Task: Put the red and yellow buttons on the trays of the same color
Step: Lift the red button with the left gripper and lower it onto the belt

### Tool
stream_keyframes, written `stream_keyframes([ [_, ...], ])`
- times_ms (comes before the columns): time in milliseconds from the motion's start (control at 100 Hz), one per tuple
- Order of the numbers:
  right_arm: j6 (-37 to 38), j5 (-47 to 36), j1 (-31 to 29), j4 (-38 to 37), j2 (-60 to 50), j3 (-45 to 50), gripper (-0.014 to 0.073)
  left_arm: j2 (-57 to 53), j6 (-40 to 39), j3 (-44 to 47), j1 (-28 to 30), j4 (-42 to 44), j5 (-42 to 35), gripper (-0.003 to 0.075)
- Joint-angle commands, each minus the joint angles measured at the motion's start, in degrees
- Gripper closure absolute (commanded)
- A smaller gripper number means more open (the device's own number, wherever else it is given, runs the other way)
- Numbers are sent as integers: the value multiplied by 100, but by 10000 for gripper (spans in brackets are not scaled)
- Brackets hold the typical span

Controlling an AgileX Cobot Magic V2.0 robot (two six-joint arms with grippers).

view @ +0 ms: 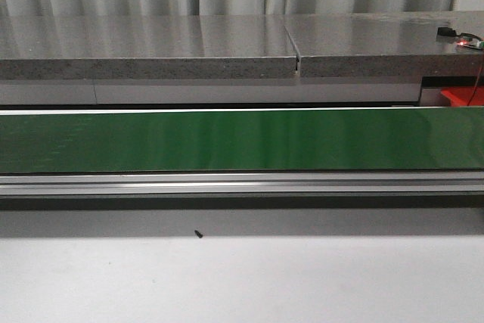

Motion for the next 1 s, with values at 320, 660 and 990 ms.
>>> stream_keyframes([
  [320,2,-451,-30,-55,-107,-96,661,-1033,-489,-52,776,728,-146,61],
  [660,2,-451,-30,-55,-107,-96,661,-1264,-688,1108,2923,585,-933,62],
  [990,2,-451,-30,-55,-107,-96,661,-958,-713,1278,3449,420,-1498,62],
])
